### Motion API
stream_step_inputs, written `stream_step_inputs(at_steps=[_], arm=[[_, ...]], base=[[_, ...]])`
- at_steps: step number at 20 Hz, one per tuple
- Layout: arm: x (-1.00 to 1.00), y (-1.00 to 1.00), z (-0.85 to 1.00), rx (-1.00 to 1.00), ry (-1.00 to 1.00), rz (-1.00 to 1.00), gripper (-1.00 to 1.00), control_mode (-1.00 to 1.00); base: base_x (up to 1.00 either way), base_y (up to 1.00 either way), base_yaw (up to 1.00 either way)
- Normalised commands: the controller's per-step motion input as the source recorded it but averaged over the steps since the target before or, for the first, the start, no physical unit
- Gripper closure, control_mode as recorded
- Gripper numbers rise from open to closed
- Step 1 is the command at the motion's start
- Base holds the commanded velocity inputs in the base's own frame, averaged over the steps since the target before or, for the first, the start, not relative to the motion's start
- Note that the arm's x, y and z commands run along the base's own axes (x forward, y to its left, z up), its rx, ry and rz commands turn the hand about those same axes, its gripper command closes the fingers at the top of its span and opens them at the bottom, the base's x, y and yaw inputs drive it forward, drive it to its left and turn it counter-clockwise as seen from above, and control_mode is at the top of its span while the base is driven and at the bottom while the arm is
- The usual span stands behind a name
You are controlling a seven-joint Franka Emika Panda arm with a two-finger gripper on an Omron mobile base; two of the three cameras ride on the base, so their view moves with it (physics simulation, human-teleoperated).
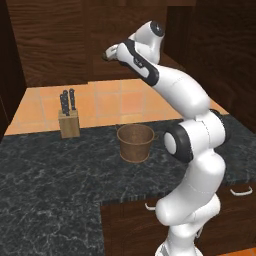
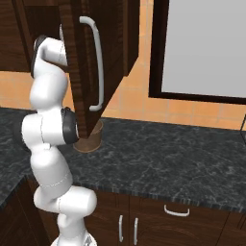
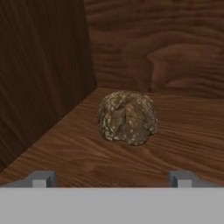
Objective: Open the cabinet, pick up the bread from the cabinet and place it in the basket. Then move the basket to the dining counter.
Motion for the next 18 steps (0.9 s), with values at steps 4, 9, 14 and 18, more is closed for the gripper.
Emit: stream_step_inputs(at_steps=[4, 9, 14, 18], arm=[[0.31, 0.08, -0.15, 0.00, 0.00, 0.04, -1.00, -1.00], [0.32, 0.07, -0.14, 0.00, 0.00, 0.04, -1.00, -1.00], [0.31, 0.02, -0.02, 0.00, 0.00, 0.03, -1.00, -1.00], [0.33, 0.02, -0.03, 0.00, 0.00, 0.02, -1.00, -1.00]], base=[[0.00, 0.00, 0.00], [0.00, 0.00, 0.00], [0.00, 0.00, 0.00], [0.00, 0.00, 0.00]])
